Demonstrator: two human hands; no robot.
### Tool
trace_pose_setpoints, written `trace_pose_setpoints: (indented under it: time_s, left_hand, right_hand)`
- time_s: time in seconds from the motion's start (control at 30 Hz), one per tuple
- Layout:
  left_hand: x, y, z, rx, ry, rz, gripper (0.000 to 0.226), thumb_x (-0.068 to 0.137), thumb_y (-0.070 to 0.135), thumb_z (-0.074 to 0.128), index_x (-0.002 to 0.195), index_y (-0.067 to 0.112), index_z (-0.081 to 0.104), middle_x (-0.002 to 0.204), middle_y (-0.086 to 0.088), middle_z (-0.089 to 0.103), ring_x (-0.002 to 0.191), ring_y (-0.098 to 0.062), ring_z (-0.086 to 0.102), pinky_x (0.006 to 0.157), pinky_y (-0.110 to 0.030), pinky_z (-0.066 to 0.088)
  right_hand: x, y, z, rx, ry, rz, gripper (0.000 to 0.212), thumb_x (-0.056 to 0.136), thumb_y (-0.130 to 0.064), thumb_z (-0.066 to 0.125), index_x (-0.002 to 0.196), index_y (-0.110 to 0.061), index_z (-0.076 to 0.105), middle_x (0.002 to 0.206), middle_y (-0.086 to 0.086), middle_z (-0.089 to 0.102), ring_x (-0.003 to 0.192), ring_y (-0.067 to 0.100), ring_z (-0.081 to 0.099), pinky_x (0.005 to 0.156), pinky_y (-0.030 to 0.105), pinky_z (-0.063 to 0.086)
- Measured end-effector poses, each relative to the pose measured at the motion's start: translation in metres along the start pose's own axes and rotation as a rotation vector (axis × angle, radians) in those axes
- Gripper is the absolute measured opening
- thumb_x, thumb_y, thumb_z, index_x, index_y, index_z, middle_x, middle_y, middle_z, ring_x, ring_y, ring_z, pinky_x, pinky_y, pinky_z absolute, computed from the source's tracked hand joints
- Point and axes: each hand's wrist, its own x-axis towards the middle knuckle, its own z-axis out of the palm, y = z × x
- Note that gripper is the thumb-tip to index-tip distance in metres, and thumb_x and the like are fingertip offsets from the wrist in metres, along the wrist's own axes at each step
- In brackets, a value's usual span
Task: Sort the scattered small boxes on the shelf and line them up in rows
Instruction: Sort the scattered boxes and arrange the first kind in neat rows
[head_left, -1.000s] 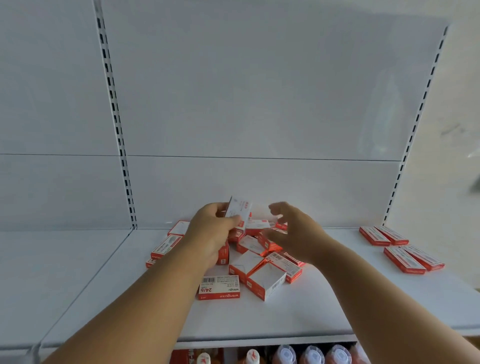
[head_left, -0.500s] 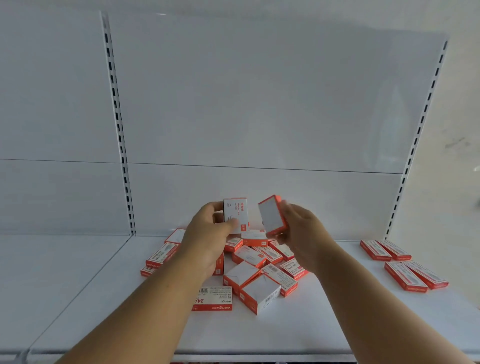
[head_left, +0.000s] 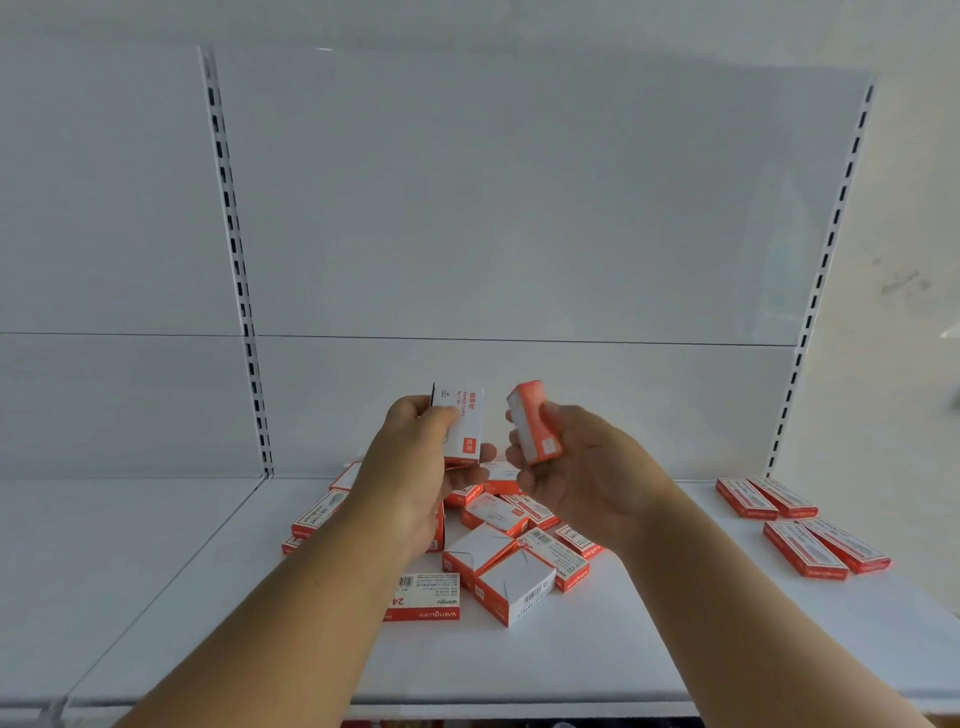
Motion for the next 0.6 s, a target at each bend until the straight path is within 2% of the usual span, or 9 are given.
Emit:
trace_pose_setpoints:
  time_s: [0.07, 0.13, 0.27, 0.37, 0.43, 0.5, 0.6]
  left_hand:
    - [0.000, 0.000, -0.001, 0.003, 0.010, 0.001, 0.014, 0.102, 0.022, 0.047, 0.114, 0.022, 0.054, 0.108, -0.013, 0.065, 0.079, -0.026, 0.074, 0.058, -0.029, 0.057]
    - [0.000, -0.001, -0.004, 0.004, 0.018, 0.001, 0.014, 0.101, 0.022, 0.048, 0.114, 0.022, 0.054, 0.108, -0.013, 0.065, 0.081, -0.024, 0.071, 0.059, -0.028, 0.057]
    - [-0.001, -0.003, -0.013, 0.039, 0.025, -0.008, 0.019, 0.100, 0.022, 0.048, 0.117, 0.022, 0.056, 0.109, -0.010, 0.067, 0.079, -0.021, 0.071, 0.071, -0.038, 0.061]
    - [-0.003, -0.003, -0.031, 0.162, 0.090, 0.040, 0.012, 0.093, 0.030, 0.053, 0.102, 0.031, 0.062, 0.097, 0.002, 0.074, 0.084, -0.017, 0.072, 0.071, -0.038, 0.060]
    - [-0.005, 0.000, -0.048, 0.162, 0.118, 0.045, 0.010, 0.089, 0.026, 0.058, 0.093, 0.029, 0.066, 0.086, 0.007, 0.077, 0.077, -0.013, 0.074, 0.065, -0.036, 0.059]
    - [-0.005, 0.006, -0.069, 0.122, 0.129, 0.024, 0.010, 0.090, 0.017, 0.061, 0.091, 0.024, 0.068, 0.083, 0.004, 0.077, 0.073, -0.012, 0.075, 0.057, -0.031, 0.059]
    - [-0.001, 0.016, -0.105, 0.166, 0.136, 0.038, 0.012, 0.091, 0.013, 0.062, 0.094, 0.023, 0.070, 0.083, 0.005, 0.077, 0.074, -0.009, 0.074, 0.053, -0.021, 0.055]
  right_hand:
    - [-0.002, 0.000, 0.001, -0.030, -0.078, -0.025, 0.038, 0.086, -0.011, 0.064, 0.120, 0.005, 0.057, 0.099, 0.017, 0.064, 0.079, 0.023, 0.064, 0.064, 0.030, 0.052]
    - [-0.002, 0.001, 0.005, -0.055, -0.109, -0.043, 0.033, 0.090, -0.003, 0.061, 0.121, 0.005, 0.056, 0.108, 0.019, 0.070, 0.084, 0.027, 0.071, 0.067, 0.031, 0.055]
    - [0.006, 0.009, 0.015, -0.080, 0.085, -0.061, 0.023, 0.096, 0.000, 0.052, 0.117, -0.004, 0.062, 0.116, 0.017, 0.065, 0.104, 0.037, 0.065, 0.075, 0.041, 0.059]
    - [0.009, 0.013, 0.025, -0.347, 0.146, -0.112, 0.019, 0.100, -0.012, 0.050, 0.110, -0.006, 0.065, 0.111, 0.013, 0.070, 0.106, 0.034, 0.065, 0.090, 0.043, 0.057]
    - [0.009, 0.015, 0.035, -0.390, 0.122, -0.124, 0.019, 0.100, -0.014, 0.053, 0.108, -0.001, 0.063, 0.108, 0.014, 0.072, 0.101, 0.031, 0.069, 0.089, 0.041, 0.058]
    - [0.012, 0.017, 0.048, -0.339, 0.096, -0.121, 0.018, 0.097, -0.009, 0.056, 0.109, 0.005, 0.060, 0.108, 0.018, 0.071, 0.099, 0.032, 0.071, 0.087, 0.043, 0.058]
    - [0.020, 0.024, 0.072, -0.317, 0.053, -0.112, 0.018, 0.093, -0.003, 0.060, 0.106, 0.009, 0.060, 0.102, 0.019, 0.074, 0.091, 0.032, 0.073, 0.076, 0.041, 0.061]
